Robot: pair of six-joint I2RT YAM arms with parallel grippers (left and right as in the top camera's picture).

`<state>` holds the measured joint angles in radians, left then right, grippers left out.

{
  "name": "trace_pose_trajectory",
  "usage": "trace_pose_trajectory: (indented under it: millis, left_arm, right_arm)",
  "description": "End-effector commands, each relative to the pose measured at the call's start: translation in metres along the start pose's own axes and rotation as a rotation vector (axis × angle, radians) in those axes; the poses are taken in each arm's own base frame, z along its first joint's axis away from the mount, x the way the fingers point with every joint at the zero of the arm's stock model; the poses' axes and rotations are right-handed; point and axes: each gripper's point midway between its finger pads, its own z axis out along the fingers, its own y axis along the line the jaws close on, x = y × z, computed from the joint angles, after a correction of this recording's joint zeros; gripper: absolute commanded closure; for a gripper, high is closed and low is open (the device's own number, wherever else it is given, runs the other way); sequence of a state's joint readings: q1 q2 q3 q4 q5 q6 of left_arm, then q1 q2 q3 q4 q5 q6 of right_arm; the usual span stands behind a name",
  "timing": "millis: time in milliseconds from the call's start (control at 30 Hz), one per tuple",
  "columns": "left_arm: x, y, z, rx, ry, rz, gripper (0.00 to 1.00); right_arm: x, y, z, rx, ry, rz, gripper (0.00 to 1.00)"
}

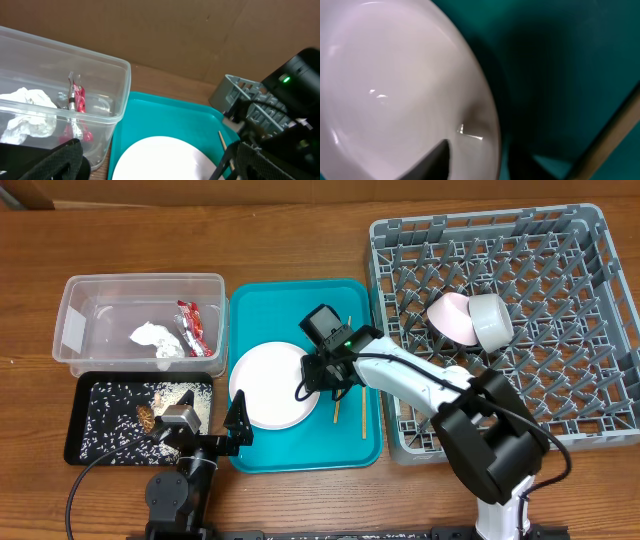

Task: Sort waste into correct bins and load items into the dishwasher
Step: 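Reach the right gripper to the white plate and grasp its edge, then lift the white plate into the dish rack's back area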

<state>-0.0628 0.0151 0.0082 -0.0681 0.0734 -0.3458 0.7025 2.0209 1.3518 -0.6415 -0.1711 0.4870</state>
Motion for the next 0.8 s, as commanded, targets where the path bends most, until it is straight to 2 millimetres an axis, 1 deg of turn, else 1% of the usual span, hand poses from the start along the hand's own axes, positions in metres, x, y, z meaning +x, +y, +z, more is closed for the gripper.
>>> trace_pose_trajectory:
  millis: [0,33,100,167,233,300,333,367,400,433,467,500,533,567,633,667,700,767]
  left_arm:
    - [-0.001,0.003,0.000,-0.014,-0.007,-0.018,0.00]
    - [-0.001,0.003,0.000,-0.014,-0.007,-0.018,0.00]
    - [-0.001,0.003,0.000,-0.014,-0.007,-0.018,0.00]
    - [-0.001,0.003,0.000,-0.014,-0.007,-0.018,0.00]
    - [-0.001,0.003,0.000,-0.014,-0.007,-0.018,0.00]
    - [-0.001,0.003,0.000,-0.014,-0.007,-0.018,0.00]
    - [-0.001,0.003,0.000,-0.014,-0.007,-0.018,0.00]
    - [-0.001,0.003,0.000,-0.014,-0.007,-0.018,0.00]
    - [-0.001,0.003,0.000,-0.014,-0.007,-0.018,0.00]
    - [-0.001,0.003,0.000,-0.014,-0.007,-0.018,0.00]
    - [-0.001,0.003,0.000,-0.014,-0.007,-0.018,0.00]
    - [-0.001,0.003,0.000,-0.014,-0.007,-0.018,0.00]
    - [-0.001,0.003,0.000,-0.014,-0.007,-0.018,0.00]
    - [-0.001,0.003,0.000,-0.014,-0.007,-0.018,0.00]
    - [-0.001,0.003,0.000,-0.014,-0.007,-0.018,0.00]
    - [-0.001,0.003,0.000,-0.014,-0.007,-0.018,0.00]
    - [-0.001,0.003,0.000,-0.014,-0.007,-0.018,0.00]
    - [-0.001,0.004,0.000,-0.014,-0.007,-0.018,0.00]
  right_arm:
    - [-0.005,-0.002,0.001,-0.006,-0.006,0.025,0.92]
    - [-0.006,-0.002,0.000,-0.006,-0.006,0.026,0.96]
    - [-0.007,-0.003,-0.004,0.007,-0.008,0.028,0.96]
    - [-0.012,-0.009,-0.011,0.052,-0.031,0.030,0.96]
    - [-0.019,-0.016,-0.024,0.105,-0.073,0.047,0.96]
    - [-0.030,-0.020,-0.044,0.153,-0.141,0.055,0.96]
    - [-0.041,-0.023,-0.069,0.187,-0.223,0.055,0.96]
    - [-0.049,-0.027,-0.089,0.213,-0.283,0.059,0.96]
    - [-0.053,-0.029,-0.102,0.231,-0.322,0.063,0.96]
    - [-0.060,-0.035,-0.125,0.263,-0.390,0.073,0.96]
    - [-0.071,-0.050,-0.165,0.331,-0.507,0.101,0.96]
    - [-0.076,-0.062,-0.193,0.382,-0.585,0.128,0.96]
    - [-0.078,-0.071,-0.215,0.414,-0.640,0.151,0.96]
    - [-0.079,-0.087,-0.249,0.461,-0.721,0.194,0.96]
    - [-0.077,-0.109,-0.287,0.523,-0.808,0.255,0.96]
    - [-0.075,-0.125,-0.309,0.566,-0.857,0.298,0.96]
    - [-0.072,-0.147,-0.336,0.628,-0.918,0.359,0.96]
    - [-0.068,-0.170,-0.357,0.700,-0.965,0.422,0.96]
